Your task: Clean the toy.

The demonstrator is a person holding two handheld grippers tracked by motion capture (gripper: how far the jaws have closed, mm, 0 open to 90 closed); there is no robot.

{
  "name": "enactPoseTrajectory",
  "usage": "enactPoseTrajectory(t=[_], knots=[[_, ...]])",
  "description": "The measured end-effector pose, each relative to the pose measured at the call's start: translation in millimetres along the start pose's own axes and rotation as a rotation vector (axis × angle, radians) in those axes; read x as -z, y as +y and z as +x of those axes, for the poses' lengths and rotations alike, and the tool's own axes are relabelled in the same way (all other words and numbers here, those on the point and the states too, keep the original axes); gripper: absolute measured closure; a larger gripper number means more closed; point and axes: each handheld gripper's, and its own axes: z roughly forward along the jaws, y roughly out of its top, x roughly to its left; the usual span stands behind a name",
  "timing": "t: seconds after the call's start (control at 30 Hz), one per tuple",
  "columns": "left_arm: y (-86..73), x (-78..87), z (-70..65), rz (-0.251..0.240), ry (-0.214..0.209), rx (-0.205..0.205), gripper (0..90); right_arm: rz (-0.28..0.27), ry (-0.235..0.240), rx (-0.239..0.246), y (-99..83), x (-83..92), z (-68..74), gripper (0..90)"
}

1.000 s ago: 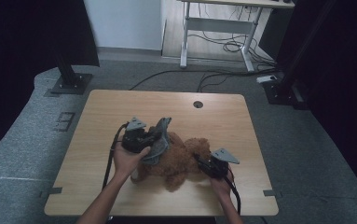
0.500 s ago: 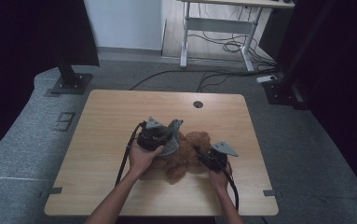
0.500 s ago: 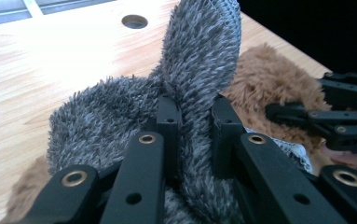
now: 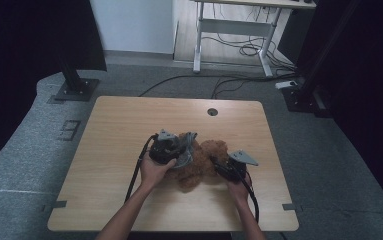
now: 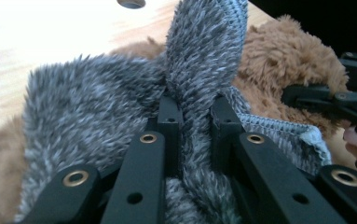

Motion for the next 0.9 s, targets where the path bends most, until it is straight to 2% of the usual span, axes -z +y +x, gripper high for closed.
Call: enactPoseTrajectory(t=[0.07,0.1,0.13,0.2,0.27,0.4,0.43,0.47,0.5,0.53,0.57,0.6,0.67,0.73,0.77,0.9], knots=[[-8.9,4.4,-0.9,-0.018,-0.029,0.019,78.3,0.007,0.02,-0.006,-0.5,6.1,-0.7,40.0],[-8.9,4.4,-0.9,-0.018,-0.029,0.019,78.5,0.009,0.032,-0.008,-0.3,9.8,-1.2,34.7],[-17.2,8.4,-3.9,-0.036,-0.045,0.023,78.7,0.006,0.041,-0.013,0.2,13.5,-1.5,29.3],[-23.1,11.9,-7.4,-0.046,-0.054,0.022,78.8,0.006,0.063,-0.05,3.5,20.6,-3.6,23.3],[-27.0,14.2,-9.7,-0.054,-0.056,0.018,79.0,0.006,0.078,-0.073,9.7,25.8,-5.1,21.4],[-32.1,17.2,-13.0,-0.066,-0.069,0.029,79.0,-0.001,0.067,-0.097,30.3,26.7,-6.2,16.6],[-32.1,17.2,-13.0,-0.066,-0.069,0.029,79.0,-0.001,0.067,-0.097,30.3,26.7,-6.2,16.6],[-34.7,18.7,-14.4,-0.071,-0.077,0.029,79.0,0.023,0.062,-0.102,41.3,18.7,-7.4,13.5],[-34.7,18.7,-14.4,-0.071,-0.077,0.029,79.0,0.023,0.062,-0.102,41.3,18.7,-7.4,13.5],[-36.2,19.7,-14.8,-0.074,-0.081,0.029,79.0,0.066,0.066,-0.111,45.7,10.0,-7.9,12.6],[-37.7,20.9,-15.3,-0.077,-0.087,0.031,79.0,0.066,0.066,-0.111,45.7,10.0,-7.9,12.6],[-40.9,23.5,-18.3,-0.081,-0.093,0.02,79.0,0.138,0.069,-0.097,43.8,1.3,-5.3,9.3],[-43.4,24.5,-20.5,-0.087,-0.092,0.009,78.9,0.162,0.09,-0.093,37.9,-0.5,-3.7,12.6],[-44.4,24.2,-21.4,-0.09,-0.095,0.008,78.9,0.17,0.092,-0.083,33.9,0.4,-2.9,15.1],[-44.8,24.2,-22.6,-0.09,-0.096,0.005,78.9,0.161,0.085,-0.074,26.8,5.8,-1.4,22.3],[-47.1,26.7,-29.6,-0.088,-0.1,-0.017,78.7,0.146,0.088,-0.053,17.4,16.2,1.2,35.3]])
